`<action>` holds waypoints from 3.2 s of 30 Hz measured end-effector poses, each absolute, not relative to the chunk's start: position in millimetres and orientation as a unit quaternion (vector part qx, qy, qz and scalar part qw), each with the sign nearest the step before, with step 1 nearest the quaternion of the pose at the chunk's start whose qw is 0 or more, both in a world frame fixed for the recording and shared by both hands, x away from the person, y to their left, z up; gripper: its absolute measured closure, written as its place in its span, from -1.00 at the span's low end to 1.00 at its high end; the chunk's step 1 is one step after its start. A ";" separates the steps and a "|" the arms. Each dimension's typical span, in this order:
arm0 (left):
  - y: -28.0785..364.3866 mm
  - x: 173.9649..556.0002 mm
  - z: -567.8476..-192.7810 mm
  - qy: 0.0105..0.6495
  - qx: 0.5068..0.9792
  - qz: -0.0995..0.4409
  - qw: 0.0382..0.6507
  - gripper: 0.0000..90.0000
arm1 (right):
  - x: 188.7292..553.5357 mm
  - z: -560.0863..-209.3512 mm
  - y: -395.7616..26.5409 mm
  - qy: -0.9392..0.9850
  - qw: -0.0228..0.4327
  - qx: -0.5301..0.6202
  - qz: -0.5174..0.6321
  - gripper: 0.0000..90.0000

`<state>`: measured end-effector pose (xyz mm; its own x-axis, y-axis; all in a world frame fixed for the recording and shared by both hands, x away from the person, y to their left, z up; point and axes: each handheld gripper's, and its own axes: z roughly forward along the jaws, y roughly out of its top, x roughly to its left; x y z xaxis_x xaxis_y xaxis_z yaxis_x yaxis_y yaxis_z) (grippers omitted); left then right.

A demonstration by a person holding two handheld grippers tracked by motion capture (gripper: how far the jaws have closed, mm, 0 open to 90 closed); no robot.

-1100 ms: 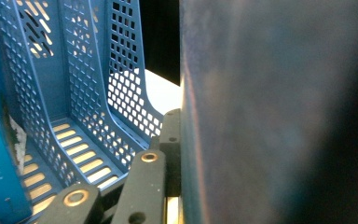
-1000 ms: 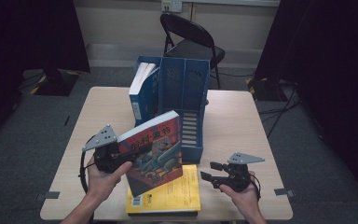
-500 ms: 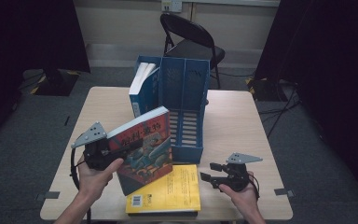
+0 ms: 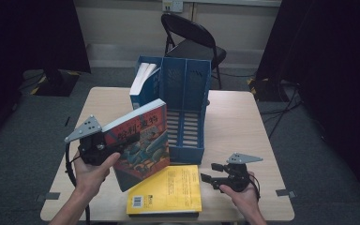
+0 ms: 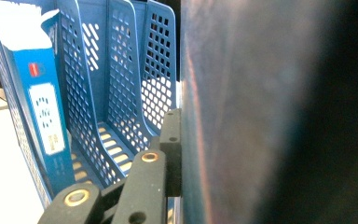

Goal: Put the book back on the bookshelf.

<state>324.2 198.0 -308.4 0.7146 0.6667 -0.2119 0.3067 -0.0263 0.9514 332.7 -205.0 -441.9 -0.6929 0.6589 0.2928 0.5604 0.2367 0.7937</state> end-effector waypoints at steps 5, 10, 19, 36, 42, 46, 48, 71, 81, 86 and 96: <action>195.3 331.5 -304.9 0.356 0.695 0.151 0.606 0.66 | 333.0 -442.5 -204.9 0.787 0.053 0.390 0.476 -0.33; 196.0 335.9 -301.3 0.365 0.689 0.152 0.607 0.66 | 333.9 -444.8 -206.3 0.790 0.052 0.391 0.470 -0.33; 189.1 350.9 -286.4 0.371 0.682 0.168 0.608 0.65 | 334.4 -445.7 -204.7 0.791 0.046 0.388 0.470 -0.33; 149.9 395.0 -273.8 0.390 0.677 0.199 0.591 0.66 | 335.0 -448.6 -204.1 0.793 0.043 0.385 0.471 -0.35; 143.2 412.3 -274.8 0.410 0.677 0.206 0.576 0.65 | 334.6 -449.8 -204.8 0.793 0.039 0.384 0.472 -0.36; 139.0 422.2 -279.5 0.423 0.671 0.216 0.569 0.66 | 334.7 -451.8 -202.9 0.797 0.033 0.382 0.466 -0.37; 135.4 424.9 -281.3 0.426 0.673 0.222 0.563 0.65 | 335.1 -452.3 -202.5 0.799 0.032 0.381 0.465 -0.37; 100.3 470.8 -283.1 0.469 0.646 0.251 0.548 0.66 | 334.0 -455.6 -200.6 0.807 0.029 0.379 0.452 -0.45; 83.4 474.8 -300.7 0.459 0.650 0.262 0.546 0.65 | 334.2 -456.2 -204.1 0.807 0.029 0.379 0.451 -0.46; 87.4 479.4 -311.2 0.464 0.648 0.254 0.547 0.65 | 333.1 -456.0 -202.6 0.811 0.029 0.374 0.448 -0.46; 89.5 475.4 -330.0 0.450 0.657 0.250 0.551 0.65 | 334.7 -458.5 -202.2 0.813 0.027 0.375 0.444 -0.46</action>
